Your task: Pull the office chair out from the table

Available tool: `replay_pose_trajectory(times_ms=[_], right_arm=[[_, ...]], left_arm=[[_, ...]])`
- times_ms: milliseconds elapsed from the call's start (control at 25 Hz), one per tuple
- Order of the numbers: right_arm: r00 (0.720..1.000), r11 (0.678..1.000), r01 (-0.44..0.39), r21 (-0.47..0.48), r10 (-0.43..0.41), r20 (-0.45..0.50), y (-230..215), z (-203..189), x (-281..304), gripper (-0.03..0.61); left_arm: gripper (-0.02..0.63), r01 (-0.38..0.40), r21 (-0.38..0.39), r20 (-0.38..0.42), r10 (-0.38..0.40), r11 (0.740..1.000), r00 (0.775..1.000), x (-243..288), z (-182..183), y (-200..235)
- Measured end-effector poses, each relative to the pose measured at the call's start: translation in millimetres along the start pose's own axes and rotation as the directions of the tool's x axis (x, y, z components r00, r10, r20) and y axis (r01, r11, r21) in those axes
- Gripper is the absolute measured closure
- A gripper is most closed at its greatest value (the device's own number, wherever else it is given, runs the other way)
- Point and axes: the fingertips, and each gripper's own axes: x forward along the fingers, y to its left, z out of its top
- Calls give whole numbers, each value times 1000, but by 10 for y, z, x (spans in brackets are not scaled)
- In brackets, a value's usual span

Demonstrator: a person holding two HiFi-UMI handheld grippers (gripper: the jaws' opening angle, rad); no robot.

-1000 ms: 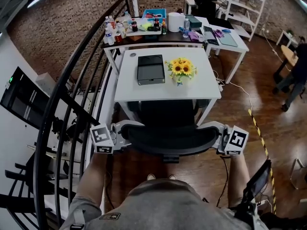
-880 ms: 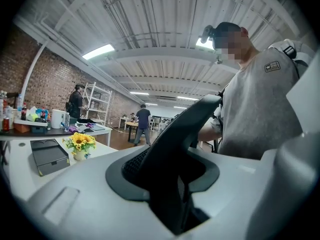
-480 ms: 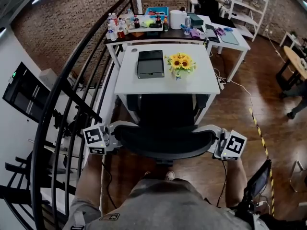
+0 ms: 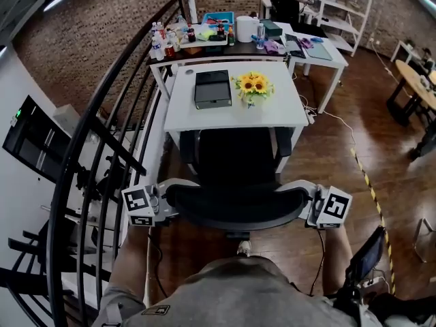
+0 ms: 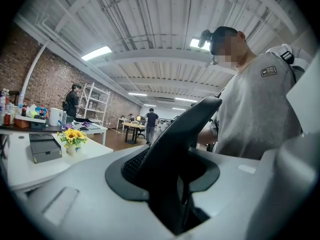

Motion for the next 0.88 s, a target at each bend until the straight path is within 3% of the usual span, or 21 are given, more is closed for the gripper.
replay_pose_trajectory(times_ms=[880], right_arm=[[999, 999, 14, 37, -13, -50, 1404, -15, -41, 471]], left_arm=[[463, 11, -4, 13, -11, 1000, 1000, -295, -216, -1338]])
